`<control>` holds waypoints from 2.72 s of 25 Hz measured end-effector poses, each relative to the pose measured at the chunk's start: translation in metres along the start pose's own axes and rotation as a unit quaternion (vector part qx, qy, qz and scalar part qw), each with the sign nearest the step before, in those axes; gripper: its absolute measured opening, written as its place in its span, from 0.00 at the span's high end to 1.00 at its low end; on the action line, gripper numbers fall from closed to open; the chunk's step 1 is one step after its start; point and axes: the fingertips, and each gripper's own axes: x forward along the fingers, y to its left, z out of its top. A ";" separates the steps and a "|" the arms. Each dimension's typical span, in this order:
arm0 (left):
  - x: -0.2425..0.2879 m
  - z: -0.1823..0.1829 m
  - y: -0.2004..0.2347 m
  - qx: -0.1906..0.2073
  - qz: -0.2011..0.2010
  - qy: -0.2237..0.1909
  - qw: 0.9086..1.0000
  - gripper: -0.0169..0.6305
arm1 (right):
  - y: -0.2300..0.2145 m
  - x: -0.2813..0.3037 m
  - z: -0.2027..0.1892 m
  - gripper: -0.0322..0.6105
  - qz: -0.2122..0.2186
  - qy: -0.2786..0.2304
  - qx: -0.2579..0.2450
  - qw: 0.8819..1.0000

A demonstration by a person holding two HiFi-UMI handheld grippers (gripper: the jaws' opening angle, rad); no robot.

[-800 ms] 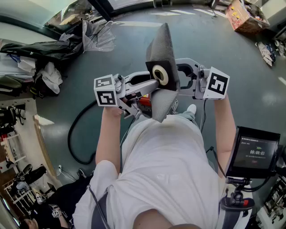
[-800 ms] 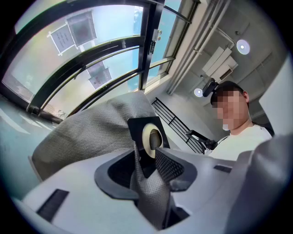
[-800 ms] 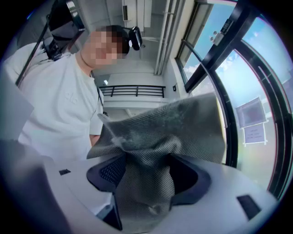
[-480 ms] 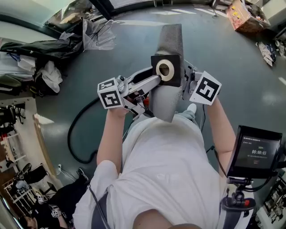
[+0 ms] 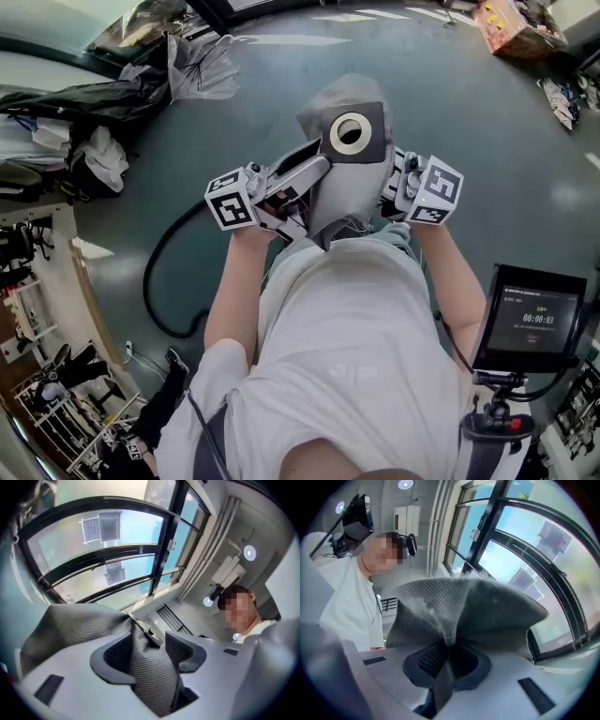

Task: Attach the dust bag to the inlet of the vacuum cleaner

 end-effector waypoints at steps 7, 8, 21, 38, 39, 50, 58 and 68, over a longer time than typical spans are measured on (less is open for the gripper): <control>-0.020 0.008 0.002 0.046 0.052 -0.018 0.997 0.64 | -0.007 -0.057 0.003 0.91 -0.046 -0.087 0.079 0.992; -0.026 0.009 0.008 0.046 0.064 -0.018 0.997 0.64 | -0.012 -0.065 0.000 0.91 -0.052 -0.083 0.077 0.992; -0.059 -0.107 0.236 0.143 0.230 0.209 0.940 0.64 | -0.140 -0.234 -0.194 0.91 -0.207 0.066 0.113 0.970; -0.123 -0.297 0.485 0.065 0.266 0.373 0.887 0.64 | -0.229 -0.358 -0.597 0.91 -0.124 0.359 0.065 0.923; -0.129 -0.299 0.489 0.071 0.270 0.394 0.876 0.64 | -0.229 -0.357 -0.611 0.91 -0.116 0.376 0.050 0.918; -0.140 -0.305 0.514 0.156 0.191 0.604 0.758 0.65 | -0.231 -0.327 -0.629 0.91 -0.084 0.490 -0.071 0.865; -0.111 -0.360 0.529 0.183 0.093 0.703 0.681 0.64 | -0.220 -0.341 -0.633 0.91 -0.027 0.586 -0.085 0.805; -0.123 -0.448 0.502 0.083 0.342 0.550 0.757 0.64 | -0.224 -0.327 -0.636 0.91 0.042 0.580 -0.075 0.810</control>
